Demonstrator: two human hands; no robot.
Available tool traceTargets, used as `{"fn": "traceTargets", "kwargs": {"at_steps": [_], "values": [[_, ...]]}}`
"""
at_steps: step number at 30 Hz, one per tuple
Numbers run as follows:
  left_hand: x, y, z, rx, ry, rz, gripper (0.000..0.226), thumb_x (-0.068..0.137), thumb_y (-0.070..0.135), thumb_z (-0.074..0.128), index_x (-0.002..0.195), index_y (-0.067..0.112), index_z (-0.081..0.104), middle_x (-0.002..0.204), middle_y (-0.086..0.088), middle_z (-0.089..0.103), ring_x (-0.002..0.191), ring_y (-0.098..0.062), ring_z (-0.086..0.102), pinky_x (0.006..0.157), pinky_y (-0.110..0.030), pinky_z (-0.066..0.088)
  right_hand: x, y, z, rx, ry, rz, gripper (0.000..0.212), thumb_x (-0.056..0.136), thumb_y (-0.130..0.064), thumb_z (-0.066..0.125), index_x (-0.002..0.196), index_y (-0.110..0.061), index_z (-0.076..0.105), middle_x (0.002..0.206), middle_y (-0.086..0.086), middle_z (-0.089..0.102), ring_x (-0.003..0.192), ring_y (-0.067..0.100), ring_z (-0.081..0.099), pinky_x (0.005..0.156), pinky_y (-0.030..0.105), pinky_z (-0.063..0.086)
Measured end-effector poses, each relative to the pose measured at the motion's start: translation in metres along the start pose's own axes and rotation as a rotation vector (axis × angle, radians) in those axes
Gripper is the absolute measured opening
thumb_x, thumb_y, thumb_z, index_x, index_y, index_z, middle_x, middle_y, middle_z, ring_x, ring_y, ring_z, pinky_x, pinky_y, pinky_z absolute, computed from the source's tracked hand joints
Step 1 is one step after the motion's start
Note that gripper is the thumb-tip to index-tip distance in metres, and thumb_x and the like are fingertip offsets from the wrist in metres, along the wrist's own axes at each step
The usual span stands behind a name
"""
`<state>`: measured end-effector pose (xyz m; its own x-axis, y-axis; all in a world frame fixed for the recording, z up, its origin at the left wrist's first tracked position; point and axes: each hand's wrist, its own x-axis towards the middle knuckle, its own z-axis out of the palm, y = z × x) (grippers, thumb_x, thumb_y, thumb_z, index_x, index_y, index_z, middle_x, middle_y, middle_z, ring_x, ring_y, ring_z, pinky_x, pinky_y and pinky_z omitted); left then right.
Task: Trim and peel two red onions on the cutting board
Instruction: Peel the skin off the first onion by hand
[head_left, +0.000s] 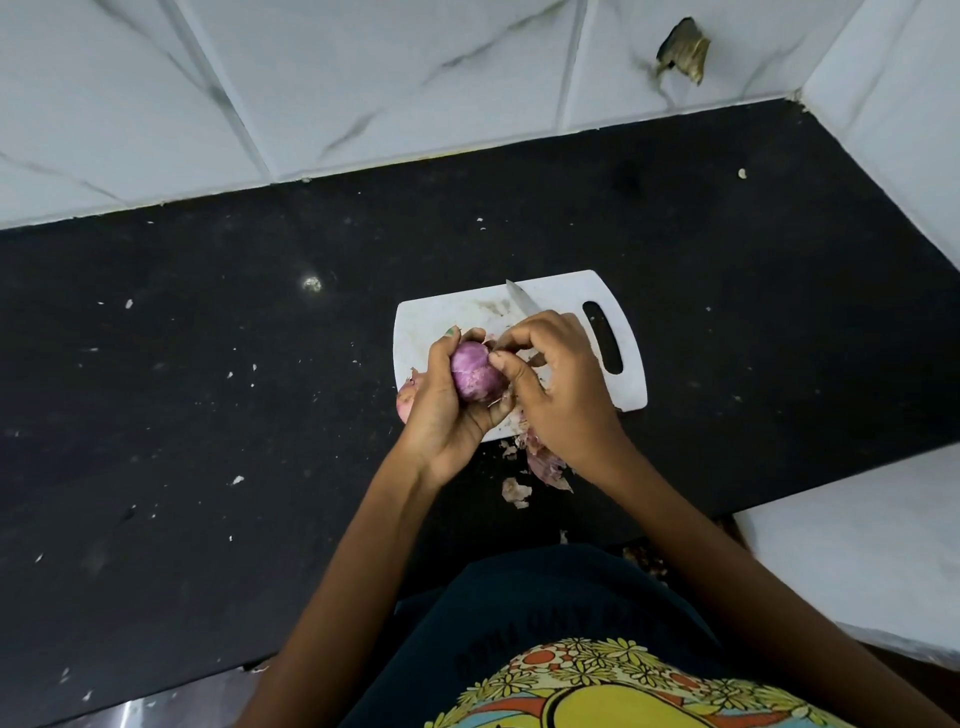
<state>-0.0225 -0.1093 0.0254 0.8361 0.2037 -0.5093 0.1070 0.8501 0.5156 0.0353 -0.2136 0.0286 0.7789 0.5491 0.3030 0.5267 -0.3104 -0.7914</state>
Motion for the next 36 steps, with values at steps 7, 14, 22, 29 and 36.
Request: {"fn": "traceTargets", "kwargs": {"at_steps": [7,14,22,29,36], "values": [[0.000,0.004,-0.003,-0.230,-0.058,-0.071,0.029,0.097,0.040,0.045,0.089,0.017,0.062,0.094,-0.003,0.071,0.082,-0.020,0.071,0.056,-0.026,0.058,-0.003,0.034,-0.018,-0.183,-0.085,0.228,0.025,0.099,-0.035,0.030,0.087,-0.019,0.044,0.071,-0.005,0.048,0.071,0.015,0.047,0.074,0.042,0.041],[0.001,0.001,-0.004,-0.286,-0.051,-0.079,0.035,0.103,0.034,0.034,0.095,0.013,0.061,0.103,-0.011,0.072,0.088,-0.026,0.072,0.067,-0.029,0.060,-0.004,0.028,-0.026,-0.049,-0.115,0.242,0.020,0.097,-0.024,0.051,0.082,-0.011,0.054,0.066,0.002,0.060,0.062,0.018,0.061,0.057,0.034,0.046],[0.001,0.001,-0.004,-0.211,0.007,-0.078,0.040,0.103,0.036,0.033,0.089,0.011,0.061,0.080,-0.007,0.067,0.073,-0.014,0.064,0.060,-0.024,0.057,0.003,-0.007,-0.028,0.197,-0.202,0.057,0.025,0.079,-0.017,0.073,0.104,-0.019,0.070,0.100,-0.005,0.058,0.091,0.007,0.058,0.072,0.016,0.047],[-0.005,0.005,-0.001,-0.112,-0.097,-0.082,0.039,0.102,0.039,0.030,0.088,0.011,0.053,0.068,-0.002,0.067,0.065,-0.014,0.069,0.056,-0.023,0.057,0.003,-0.009,-0.020,0.150,-0.246,-0.089,0.033,0.067,-0.017,0.080,0.099,-0.011,0.073,0.097,0.004,0.061,0.092,0.008,0.059,0.076,0.014,0.046],[-0.001,0.004,-0.007,0.047,-0.067,-0.068,0.052,0.099,0.042,0.036,0.069,0.014,0.069,0.074,-0.004,0.069,0.072,-0.015,0.068,0.064,-0.024,0.056,0.007,-0.012,-0.025,0.260,-0.266,-0.019,0.014,0.075,-0.009,0.076,0.087,-0.003,0.074,0.089,0.007,0.061,0.084,0.011,0.061,0.073,0.018,0.051]]}}
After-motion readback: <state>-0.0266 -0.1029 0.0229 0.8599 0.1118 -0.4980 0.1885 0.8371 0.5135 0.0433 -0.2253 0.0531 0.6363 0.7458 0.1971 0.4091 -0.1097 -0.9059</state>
